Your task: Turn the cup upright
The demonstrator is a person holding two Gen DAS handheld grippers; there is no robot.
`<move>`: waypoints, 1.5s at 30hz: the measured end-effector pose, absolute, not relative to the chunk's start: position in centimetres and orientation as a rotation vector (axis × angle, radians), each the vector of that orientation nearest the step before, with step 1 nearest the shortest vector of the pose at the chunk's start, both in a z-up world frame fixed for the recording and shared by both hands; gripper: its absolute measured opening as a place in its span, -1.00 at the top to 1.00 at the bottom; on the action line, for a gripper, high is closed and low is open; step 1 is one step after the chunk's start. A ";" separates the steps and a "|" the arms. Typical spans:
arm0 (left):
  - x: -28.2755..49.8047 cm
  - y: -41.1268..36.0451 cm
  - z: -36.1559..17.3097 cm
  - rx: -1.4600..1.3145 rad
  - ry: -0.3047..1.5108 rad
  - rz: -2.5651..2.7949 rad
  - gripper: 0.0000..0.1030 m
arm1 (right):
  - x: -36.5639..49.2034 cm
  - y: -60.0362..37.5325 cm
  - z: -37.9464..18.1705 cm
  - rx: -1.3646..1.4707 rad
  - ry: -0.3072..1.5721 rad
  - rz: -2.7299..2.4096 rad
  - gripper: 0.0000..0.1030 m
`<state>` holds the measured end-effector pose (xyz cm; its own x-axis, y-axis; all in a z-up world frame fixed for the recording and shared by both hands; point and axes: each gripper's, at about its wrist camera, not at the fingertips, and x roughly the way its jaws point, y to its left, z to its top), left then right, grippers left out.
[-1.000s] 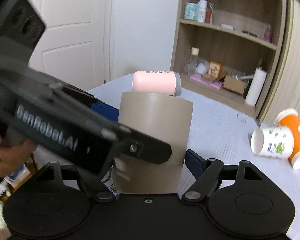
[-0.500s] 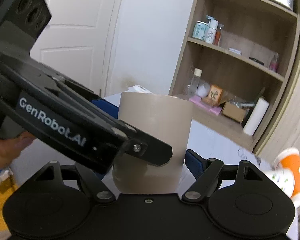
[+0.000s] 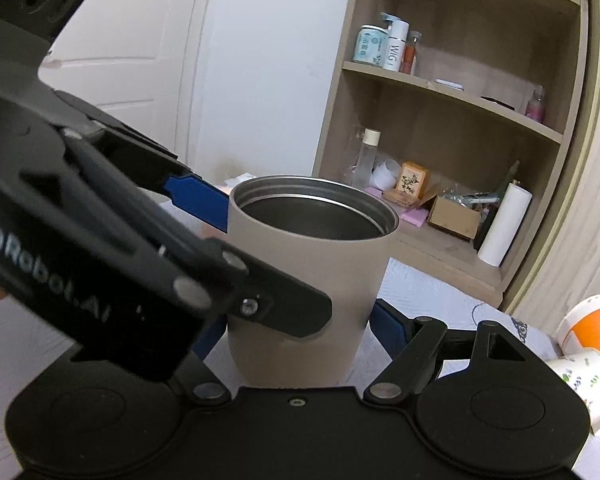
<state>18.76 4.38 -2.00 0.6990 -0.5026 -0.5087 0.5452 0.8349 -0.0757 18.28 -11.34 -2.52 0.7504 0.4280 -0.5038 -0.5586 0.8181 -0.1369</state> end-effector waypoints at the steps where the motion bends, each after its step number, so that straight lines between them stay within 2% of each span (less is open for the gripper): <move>1: 19.0 4.2 -2.0 0.090 0.535 -0.578 -0.39 | 18.6 -11.4 -2.6 -0.286 0.472 0.549 -0.60; 11: 21.4 4.3 -2.8 0.016 0.559 -0.587 -0.39 | 21.1 -12.4 -3.1 -0.248 0.519 0.578 -0.60; 21: 19.9 3.4 -3.3 0.048 0.520 -0.546 -0.40 | 20.8 -12.3 -3.3 -0.274 0.507 0.578 -0.60; 27: 19.7 3.9 -3.5 -0.004 0.536 -0.510 -0.54 | 20.3 -12.4 -3.3 -0.309 0.491 0.563 -0.62; 35: 17.2 4.8 -2.8 -0.029 0.522 -0.450 -0.56 | 19.1 -13.4 -2.4 -0.287 0.483 0.537 -0.65; 37: 16.5 5.2 -2.5 -0.042 0.540 -0.429 -0.65 | 18.6 -14.2 -2.2 -0.257 0.486 0.529 -0.66; 45: 13.0 6.6 -0.4 -0.096 0.576 -0.358 -0.67 | 14.5 -16.4 -0.7 -0.199 0.439 0.496 -0.66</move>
<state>13.05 6.58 -0.45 0.7790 -0.3572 -0.5153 0.3043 0.9340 -0.1875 14.53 -16.44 -0.67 0.7893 0.4149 -0.4526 -0.4991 0.8629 -0.0794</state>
